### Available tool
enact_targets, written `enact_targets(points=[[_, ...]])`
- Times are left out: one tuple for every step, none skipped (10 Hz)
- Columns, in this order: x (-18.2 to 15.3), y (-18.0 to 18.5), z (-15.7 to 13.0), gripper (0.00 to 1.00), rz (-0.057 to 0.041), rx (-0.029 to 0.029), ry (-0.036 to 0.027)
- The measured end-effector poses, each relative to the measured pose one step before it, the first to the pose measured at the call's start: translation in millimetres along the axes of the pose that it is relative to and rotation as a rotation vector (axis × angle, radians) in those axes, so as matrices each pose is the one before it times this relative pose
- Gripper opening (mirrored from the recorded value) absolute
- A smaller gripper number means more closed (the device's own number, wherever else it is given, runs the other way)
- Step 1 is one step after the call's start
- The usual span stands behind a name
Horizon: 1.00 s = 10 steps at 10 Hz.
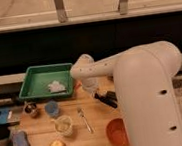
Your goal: Wipe table surface with brush
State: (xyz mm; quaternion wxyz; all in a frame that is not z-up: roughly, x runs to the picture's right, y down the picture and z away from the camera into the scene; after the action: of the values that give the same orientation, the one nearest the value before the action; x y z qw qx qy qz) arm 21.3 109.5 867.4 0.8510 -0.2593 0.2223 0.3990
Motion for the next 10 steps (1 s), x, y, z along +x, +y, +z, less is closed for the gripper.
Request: enact_targets(points=[[-9.62, 7.46, -0.71, 0.06, -0.0274, 0.00058, -0.00502], [-5.58, 8.56, -1.41, 0.06, -0.02346, -0.00025, -0.00317], [-0.68, 11.6, -3.13, 0.06, -0.02199, -0.00117, 0.00002], [5.98, 11.71, -5.12, 0.06, -0.01158, -0.00214, -0.00243], [9.01, 10.46, -5.68, 0.06, -0.00662, -0.00593, -0.00275], [8.25, 7.22, -2.28, 0.06, -0.00545, -0.00678, 0.00324], [10.5, 7.91, -1.36, 0.06, -0.00686, -0.00909, 0.00714], [8.95, 4.29, 1.18, 0.06, 0.00397, -0.01034, 0.01139], [8.08, -2.31, 1.96, 0.06, 0.01217, -0.0013, 0.01058], [8.48, -7.08, 1.85, 0.06, 0.02323, 0.0023, 0.00807]])
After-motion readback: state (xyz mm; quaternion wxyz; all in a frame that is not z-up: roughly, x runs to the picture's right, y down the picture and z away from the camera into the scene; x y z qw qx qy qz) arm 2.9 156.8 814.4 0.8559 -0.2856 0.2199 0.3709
